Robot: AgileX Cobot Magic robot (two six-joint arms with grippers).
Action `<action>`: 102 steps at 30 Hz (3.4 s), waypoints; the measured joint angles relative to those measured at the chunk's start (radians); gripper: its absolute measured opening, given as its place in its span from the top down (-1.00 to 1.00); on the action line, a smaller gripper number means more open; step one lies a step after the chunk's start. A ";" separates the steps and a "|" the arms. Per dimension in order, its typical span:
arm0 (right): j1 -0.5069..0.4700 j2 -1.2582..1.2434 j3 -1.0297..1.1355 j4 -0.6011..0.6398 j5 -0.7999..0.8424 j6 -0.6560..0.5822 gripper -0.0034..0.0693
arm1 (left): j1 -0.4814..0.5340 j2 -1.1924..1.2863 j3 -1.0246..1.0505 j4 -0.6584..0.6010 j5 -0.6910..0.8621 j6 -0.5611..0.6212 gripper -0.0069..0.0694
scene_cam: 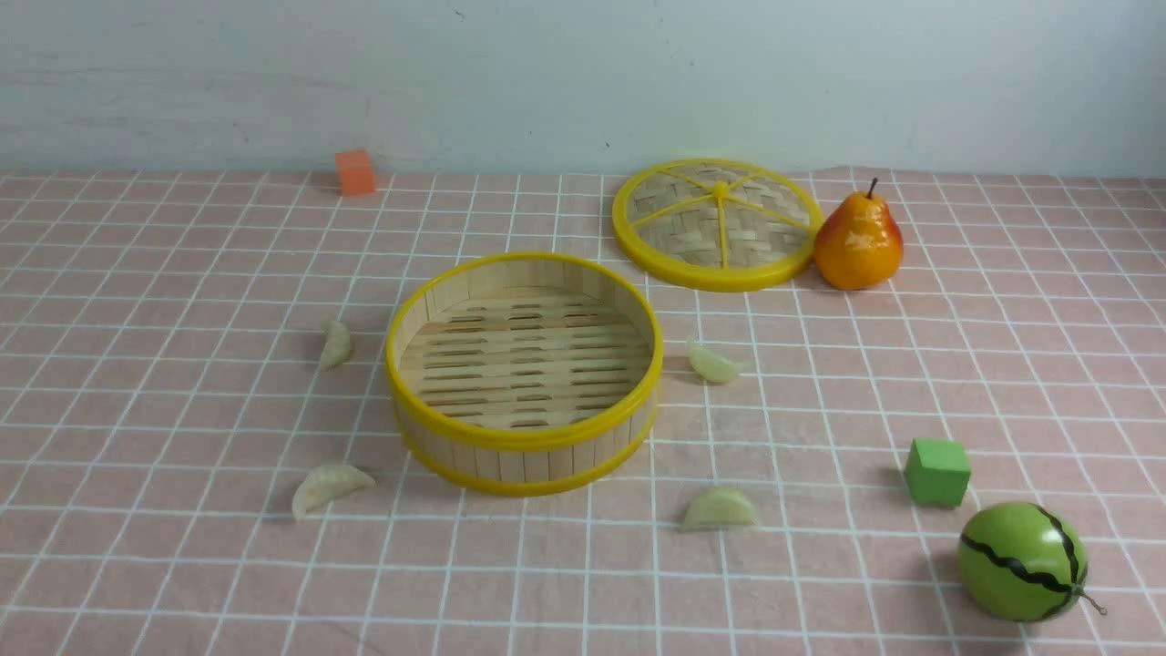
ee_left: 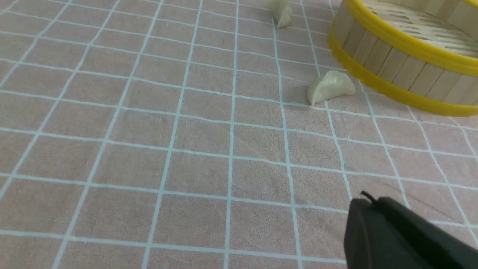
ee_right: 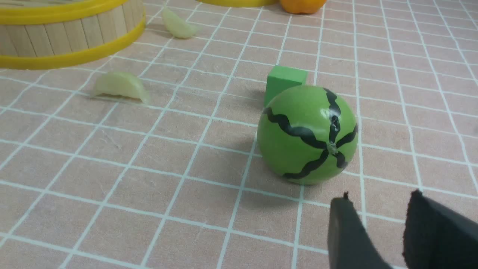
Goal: Put the dumplings into the steamer on the table with the pink tablecloth.
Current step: 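Reach for and grasp a dumpling on the table with the left gripper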
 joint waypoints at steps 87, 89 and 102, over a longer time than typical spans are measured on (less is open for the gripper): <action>0.000 1.081 -0.715 0.196 0.160 -0.143 0.92 | 0.000 1.807 -1.452 0.054 0.331 -0.141 0.34; 0.000 1.098 -0.715 0.202 0.160 -0.149 0.91 | 0.000 1.891 -1.547 0.055 0.349 -0.122 0.13; 0.000 1.146 -0.715 0.219 0.155 -0.157 0.91 | -0.002 2.385 -2.125 0.073 0.577 -0.080 0.03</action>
